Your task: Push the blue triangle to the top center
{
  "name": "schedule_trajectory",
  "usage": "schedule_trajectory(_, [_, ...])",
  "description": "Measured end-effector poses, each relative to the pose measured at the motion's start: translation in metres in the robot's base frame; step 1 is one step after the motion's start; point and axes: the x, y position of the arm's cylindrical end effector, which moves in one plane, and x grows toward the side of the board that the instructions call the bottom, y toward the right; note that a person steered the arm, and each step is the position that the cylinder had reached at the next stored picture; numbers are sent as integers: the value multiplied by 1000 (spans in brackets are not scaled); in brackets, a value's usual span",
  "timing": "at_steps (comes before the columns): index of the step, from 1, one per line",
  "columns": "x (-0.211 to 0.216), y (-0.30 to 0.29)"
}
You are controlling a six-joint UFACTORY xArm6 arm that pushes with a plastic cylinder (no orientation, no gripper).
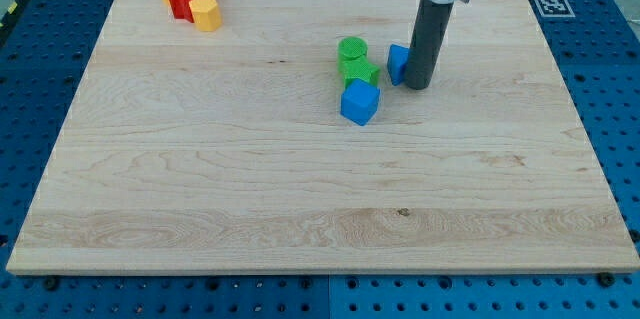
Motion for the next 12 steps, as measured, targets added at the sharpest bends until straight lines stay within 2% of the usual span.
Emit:
schedule_trajectory(2, [-2,-5])
schedule_trajectory(6, [-40,-23])
schedule_trajectory(9, [-41,-57])
schedule_trajectory(12, [-83,-57])
